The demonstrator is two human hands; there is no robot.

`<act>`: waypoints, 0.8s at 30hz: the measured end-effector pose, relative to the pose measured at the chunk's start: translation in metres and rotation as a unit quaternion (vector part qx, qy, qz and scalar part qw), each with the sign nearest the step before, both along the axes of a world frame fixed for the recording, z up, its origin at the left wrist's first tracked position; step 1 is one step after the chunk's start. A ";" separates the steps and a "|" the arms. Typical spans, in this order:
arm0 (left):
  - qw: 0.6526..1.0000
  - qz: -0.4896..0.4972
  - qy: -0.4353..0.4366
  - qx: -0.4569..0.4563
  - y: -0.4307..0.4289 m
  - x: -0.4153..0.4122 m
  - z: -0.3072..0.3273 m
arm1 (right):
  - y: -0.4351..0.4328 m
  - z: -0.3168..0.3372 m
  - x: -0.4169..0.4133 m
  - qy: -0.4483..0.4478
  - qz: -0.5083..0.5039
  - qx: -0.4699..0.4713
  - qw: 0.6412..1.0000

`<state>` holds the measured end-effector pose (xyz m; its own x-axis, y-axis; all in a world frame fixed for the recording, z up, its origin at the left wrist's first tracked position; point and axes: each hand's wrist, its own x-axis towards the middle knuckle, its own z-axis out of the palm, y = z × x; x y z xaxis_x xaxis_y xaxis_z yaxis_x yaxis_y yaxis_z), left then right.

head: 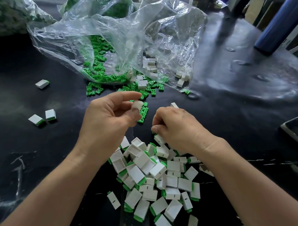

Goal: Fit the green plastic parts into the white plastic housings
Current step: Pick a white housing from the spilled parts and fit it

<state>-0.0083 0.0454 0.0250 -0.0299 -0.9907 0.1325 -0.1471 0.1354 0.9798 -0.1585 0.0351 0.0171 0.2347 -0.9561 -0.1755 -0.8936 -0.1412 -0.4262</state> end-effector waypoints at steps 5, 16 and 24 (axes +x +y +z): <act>0.998 -0.014 0.047 0.050 0.000 0.000 0.002 | 0.001 -0.001 -0.002 -0.018 0.005 0.001 1.000; 0.977 -0.074 0.133 0.150 0.000 0.004 0.009 | 0.002 0.003 -0.013 -0.271 -0.066 -0.117 0.953; 0.973 -0.076 0.157 0.154 0.001 0.001 0.008 | 0.008 0.008 -0.005 -0.424 -0.064 -0.115 0.896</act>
